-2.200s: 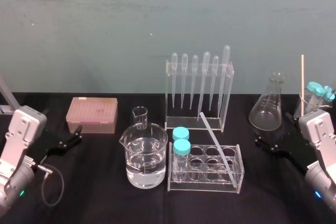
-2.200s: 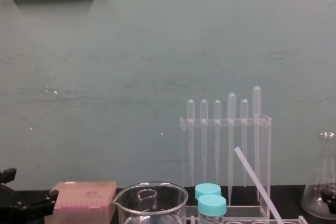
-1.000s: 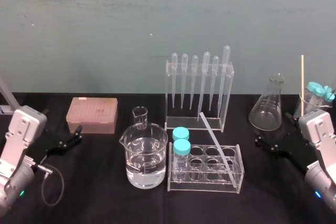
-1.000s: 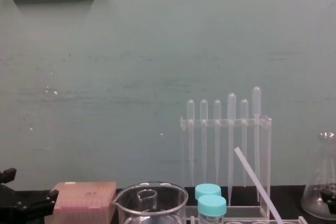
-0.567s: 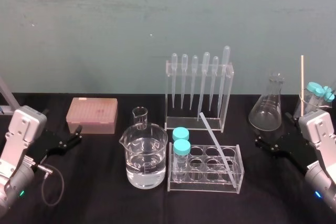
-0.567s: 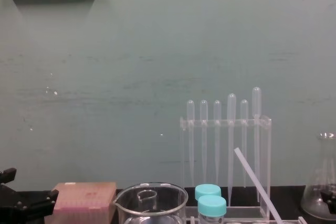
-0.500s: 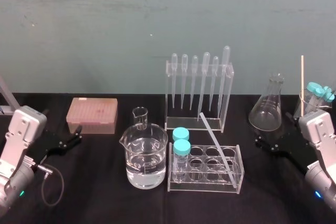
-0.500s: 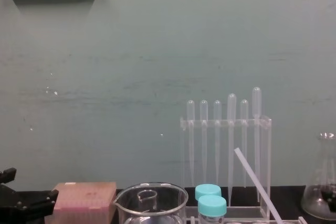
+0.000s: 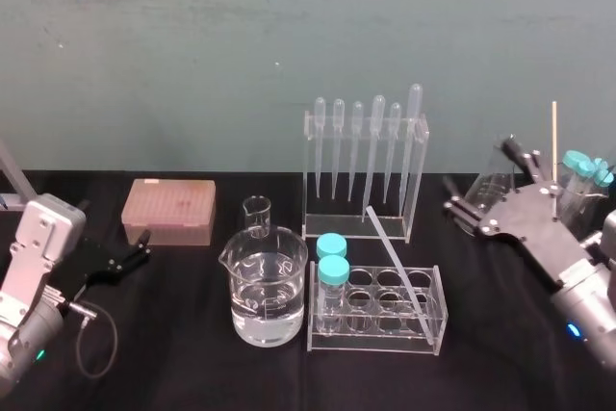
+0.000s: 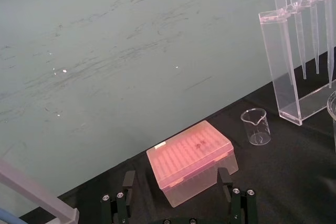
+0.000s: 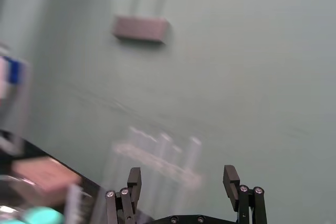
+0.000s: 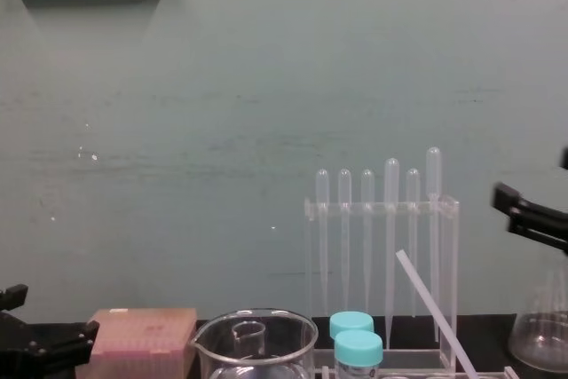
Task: Pick up the stirring rod with one hand, then place it down.
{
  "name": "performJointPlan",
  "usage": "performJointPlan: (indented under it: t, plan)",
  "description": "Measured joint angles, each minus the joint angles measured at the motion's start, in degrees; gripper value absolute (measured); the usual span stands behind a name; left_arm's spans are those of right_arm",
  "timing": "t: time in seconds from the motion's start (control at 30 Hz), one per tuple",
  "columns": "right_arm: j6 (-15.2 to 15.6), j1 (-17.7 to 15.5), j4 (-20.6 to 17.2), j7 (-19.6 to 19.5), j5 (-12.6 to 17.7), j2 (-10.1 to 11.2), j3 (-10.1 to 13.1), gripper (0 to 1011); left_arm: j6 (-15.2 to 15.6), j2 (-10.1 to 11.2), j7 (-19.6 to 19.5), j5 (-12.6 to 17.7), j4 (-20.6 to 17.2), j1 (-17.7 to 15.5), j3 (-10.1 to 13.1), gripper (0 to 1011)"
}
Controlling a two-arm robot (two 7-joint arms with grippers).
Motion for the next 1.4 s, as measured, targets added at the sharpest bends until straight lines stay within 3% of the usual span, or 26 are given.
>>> performJointPlan:
  t: [0.17,0.27,0.3,0.4,0.47,0.53,0.57,0.6,0.87,1.03,1.4]
  plan:
    - [-0.97,1.78,0.03,8.39,5.05,-0.45,-2.20,1003,0.00,0.00,0.00,0.00,0.00,0.00,0.00,1000]
    - [2.44,3.17,0.62,15.26,11.08,-0.93,-3.70,1003,0.00,0.00,0.00,0.00,0.00,0.00,0.00,1000]
    - [2.44,3.17,0.62,15.26,11.08,-0.93,-3.70,1003,0.00,0.00,0.00,0.00,0.00,0.00,0.00,1000]
    - [7.97,4.29,1.30,19.09,14.83,-1.47,-4.63,1003,0.00,0.00,0.00,0.00,0.00,0.00,0.00,1000]
    - [10.37,4.65,1.51,19.59,15.50,-1.62,-4.89,1003,0.00,0.00,0.00,0.00,0.00,0.00,0.00,1000]
    - [13.56,5.11,1.65,19.59,15.37,-1.66,-5.32,1003,0.00,0.00,0.00,0.00,0.00,0.00,0.00,1000]
    - [13.56,5.11,1.65,19.59,15.37,-1.66,-5.32,1003,0.00,0.00,0.00,0.00,0.00,0.00,0.00,1000]
    - [16.32,5.54,1.71,19.02,14.38,-1.62,-5.82,1003,0.00,0.00,0.00,0.00,0.00,0.00,0.00,1000]
    - [23.08,6.53,2.32,17.65,11.42,-1.70,-6.98,1003,0.00,0.00,0.00,0.00,0.00,0.00,0.00,1000]
    - [25.00,6.59,2.64,17.19,11.00,-2.12,-6.79,1003,0.00,0.00,0.00,0.00,0.00,0.00,0.00,1000]
    - [24.82,6.60,2.64,17.25,11.01,-2.06,-6.80,1003,0.00,0.00,0.00,0.00,0.00,0.00,0.00,1000]
